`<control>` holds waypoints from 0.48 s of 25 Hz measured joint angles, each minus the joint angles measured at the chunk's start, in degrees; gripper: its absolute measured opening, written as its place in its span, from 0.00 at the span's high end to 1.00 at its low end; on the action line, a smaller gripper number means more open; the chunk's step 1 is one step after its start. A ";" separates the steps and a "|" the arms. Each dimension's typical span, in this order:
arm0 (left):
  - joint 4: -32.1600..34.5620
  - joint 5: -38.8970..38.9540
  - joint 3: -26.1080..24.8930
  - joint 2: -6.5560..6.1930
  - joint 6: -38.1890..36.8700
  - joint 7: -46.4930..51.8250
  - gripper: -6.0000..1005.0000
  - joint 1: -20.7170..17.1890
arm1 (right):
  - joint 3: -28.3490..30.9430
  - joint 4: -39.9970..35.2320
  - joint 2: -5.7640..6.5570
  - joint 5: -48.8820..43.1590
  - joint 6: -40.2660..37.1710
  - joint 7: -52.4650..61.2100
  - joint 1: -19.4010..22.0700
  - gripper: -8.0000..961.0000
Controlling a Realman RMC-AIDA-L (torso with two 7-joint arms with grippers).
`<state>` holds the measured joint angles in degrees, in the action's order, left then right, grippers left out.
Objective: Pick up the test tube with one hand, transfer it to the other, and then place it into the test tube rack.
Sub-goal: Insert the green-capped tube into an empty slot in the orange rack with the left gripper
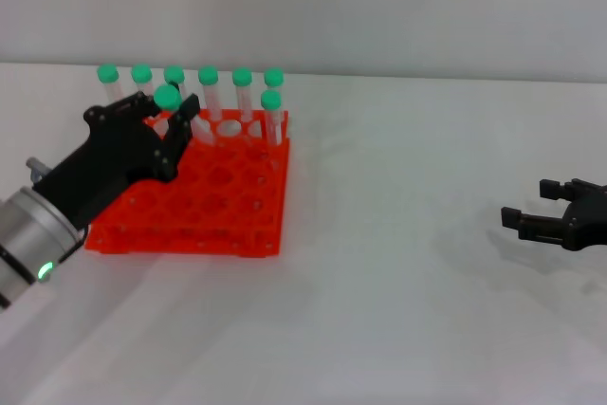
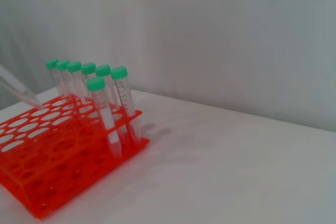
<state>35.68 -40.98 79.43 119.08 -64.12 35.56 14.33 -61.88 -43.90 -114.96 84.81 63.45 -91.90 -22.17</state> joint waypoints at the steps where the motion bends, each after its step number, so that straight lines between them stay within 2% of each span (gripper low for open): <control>1: -0.18 -0.17 -0.66 -0.07 0.49 0.82 0.78 0.79 | -0.02 0.38 -0.04 0.00 -0.19 0.00 -0.29 0.10; 12: -4.92 -0.27 -1.58 -0.39 6.88 5.40 0.78 8.50 | 0.25 0.99 -0.19 0.42 -1.53 0.12 -0.98 0.10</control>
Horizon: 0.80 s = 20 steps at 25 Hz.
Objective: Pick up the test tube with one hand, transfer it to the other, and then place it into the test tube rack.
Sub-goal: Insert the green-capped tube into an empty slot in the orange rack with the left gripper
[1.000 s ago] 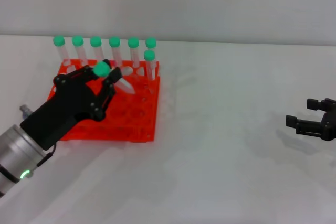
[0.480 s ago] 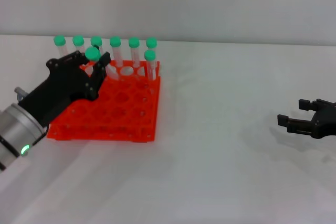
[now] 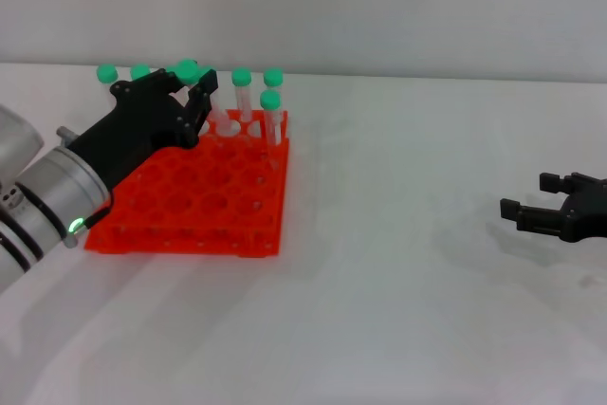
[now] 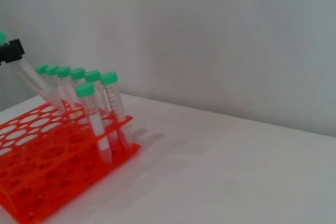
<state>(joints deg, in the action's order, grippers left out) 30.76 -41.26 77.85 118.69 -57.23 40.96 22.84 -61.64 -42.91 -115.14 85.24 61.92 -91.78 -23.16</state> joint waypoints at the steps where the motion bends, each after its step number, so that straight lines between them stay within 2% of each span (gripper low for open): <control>1: -0.49 -0.02 -0.01 -0.04 0.26 0.20 0.78 0.61 | 0.01 0.01 0.00 0.03 -0.25 0.02 0.00 0.10; 15: -7.30 0.16 -0.67 0.11 4.75 1.26 0.78 7.17 | 0.01 1.42 -0.07 0.10 -3.06 -0.10 -2.01 0.10; 20: -8.06 0.20 -0.69 0.20 4.88 1.72 0.78 7.92 | 0.00 1.49 -0.08 -0.11 -3.64 -0.12 -2.58 0.10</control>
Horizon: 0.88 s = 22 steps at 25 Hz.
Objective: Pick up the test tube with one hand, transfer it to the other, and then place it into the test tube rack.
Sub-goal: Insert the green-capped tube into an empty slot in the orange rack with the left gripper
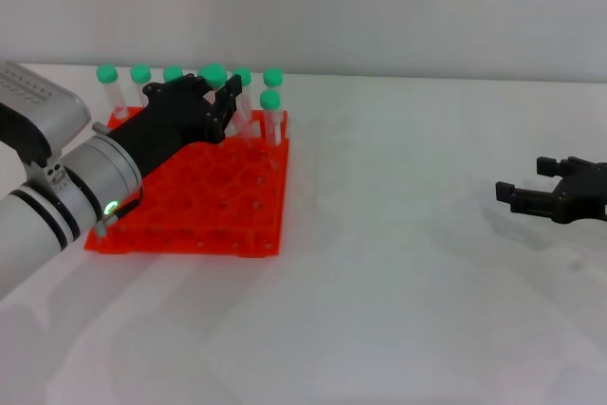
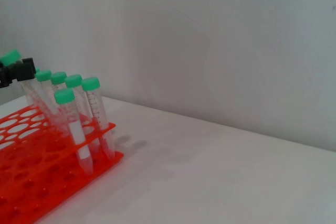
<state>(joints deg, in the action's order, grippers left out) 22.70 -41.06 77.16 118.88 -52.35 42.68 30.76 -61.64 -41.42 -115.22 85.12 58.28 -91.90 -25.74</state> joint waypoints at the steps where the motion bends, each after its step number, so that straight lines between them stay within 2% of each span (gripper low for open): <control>1: 0.00 0.02 0.00 0.00 0.13 0.42 0.78 0.01 | 0.00 0.01 0.02 -0.01 -0.15 0.00 -0.06 0.10; 16: -0.57 0.21 -0.04 0.27 3.42 5.75 0.73 0.70 | 0.04 0.03 0.18 -0.19 -1.32 -0.03 -0.74 0.10; 22: -3.66 -0.39 0.42 0.11 7.59 9.40 0.70 3.95 | 0.03 0.02 0.26 -0.25 -1.42 -0.03 -0.87 0.10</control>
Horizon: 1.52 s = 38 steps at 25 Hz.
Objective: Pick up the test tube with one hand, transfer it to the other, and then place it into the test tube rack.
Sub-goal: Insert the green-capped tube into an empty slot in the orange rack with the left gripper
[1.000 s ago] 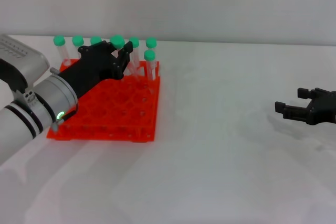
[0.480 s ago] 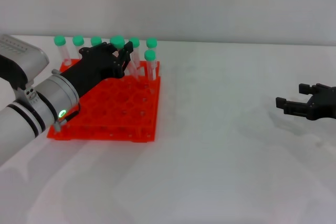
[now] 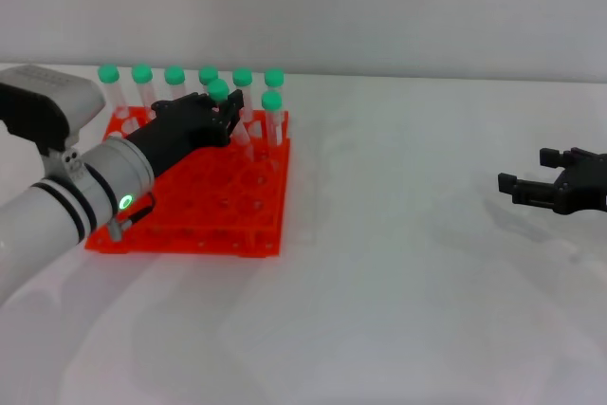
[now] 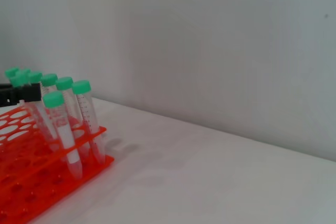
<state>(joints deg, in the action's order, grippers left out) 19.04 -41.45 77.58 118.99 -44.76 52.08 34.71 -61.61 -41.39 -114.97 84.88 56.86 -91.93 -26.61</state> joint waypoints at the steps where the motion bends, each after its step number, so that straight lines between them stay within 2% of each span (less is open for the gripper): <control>1: 0.00 0.00 0.00 0.00 0.00 0.00 0.70 0.00 | 0.00 0.00 0.00 0.00 -0.05 0.00 -0.03 0.10; 14: -0.16 -0.30 0.11 -0.09 1.21 0.50 0.63 2.12 | -0.27 0.00 0.10 0.01 -0.60 0.00 -0.11 0.10; 19: -0.16 -0.30 0.11 -0.09 1.25 0.52 0.43 2.09 | -0.22 0.00 0.09 0.02 -0.67 0.00 -0.10 0.10; 30: -0.59 -0.30 0.11 0.09 1.26 0.25 0.31 1.45 | -0.44 0.00 0.09 0.03 -0.56 0.00 0.09 0.10; 38: -0.36 -0.29 0.11 0.30 0.47 -0.31 0.31 -0.40 | -0.36 -0.01 0.09 0.03 -0.14 0.00 0.46 0.10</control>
<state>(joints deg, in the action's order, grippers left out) 18.68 -41.74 77.69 119.30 -44.29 51.77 34.30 -61.96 -41.40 -114.87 84.90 56.72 -91.93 -26.15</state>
